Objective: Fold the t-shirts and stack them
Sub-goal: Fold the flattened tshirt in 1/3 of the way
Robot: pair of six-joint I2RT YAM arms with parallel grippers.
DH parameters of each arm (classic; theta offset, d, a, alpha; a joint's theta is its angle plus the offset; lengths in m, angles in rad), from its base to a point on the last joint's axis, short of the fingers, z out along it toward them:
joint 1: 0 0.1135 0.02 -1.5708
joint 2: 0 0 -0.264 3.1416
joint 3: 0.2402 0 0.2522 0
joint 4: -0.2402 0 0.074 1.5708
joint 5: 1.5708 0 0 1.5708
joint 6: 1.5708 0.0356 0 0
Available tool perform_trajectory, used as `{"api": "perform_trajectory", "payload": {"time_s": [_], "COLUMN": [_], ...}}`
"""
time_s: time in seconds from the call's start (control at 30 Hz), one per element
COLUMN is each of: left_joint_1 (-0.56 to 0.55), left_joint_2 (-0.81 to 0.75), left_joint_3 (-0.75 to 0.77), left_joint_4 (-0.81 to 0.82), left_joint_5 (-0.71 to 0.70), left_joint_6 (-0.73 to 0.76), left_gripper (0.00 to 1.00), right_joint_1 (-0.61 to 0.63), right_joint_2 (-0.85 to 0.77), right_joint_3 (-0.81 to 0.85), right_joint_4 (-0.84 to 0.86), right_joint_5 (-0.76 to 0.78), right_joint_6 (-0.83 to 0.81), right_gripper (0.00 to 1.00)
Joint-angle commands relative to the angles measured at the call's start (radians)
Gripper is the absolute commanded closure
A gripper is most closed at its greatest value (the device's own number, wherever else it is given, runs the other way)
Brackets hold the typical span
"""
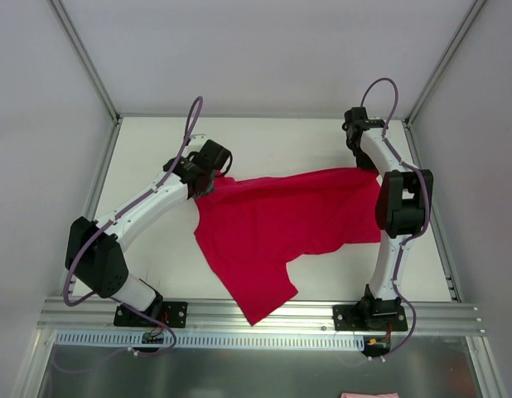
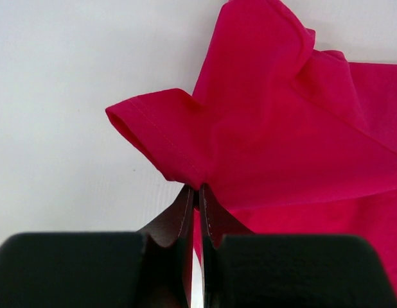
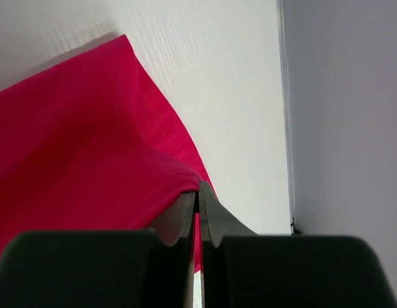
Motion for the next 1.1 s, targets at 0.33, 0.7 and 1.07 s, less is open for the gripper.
{"api": "perform_trajectory", "payload": {"time_s": [0.33,0.7,1.07], "left_joint_1": [-0.013,-0.013,-0.013], "left_joint_2": [0.014,0.063,0.225], "left_joint_3": [0.0,0.133,0.215], "left_joint_4": [0.005,0.026,0.086], "left_joint_5": [0.094,0.109,0.149], "left_joint_6": [0.031,0.099,0.128], "left_gripper": [0.43,0.15,0.16], "right_joint_1": [-0.003,-0.006,-0.026], "right_joint_2": [-0.116,-0.206,-0.208], "right_joint_3": [-0.039,0.112,0.148], "right_joint_4": [0.032,0.043,-0.069], "right_joint_5": [-0.131,-0.16,-0.422], "right_joint_6": [-0.003,-0.02,0.081], "right_gripper": [0.39,0.52,0.99]}}
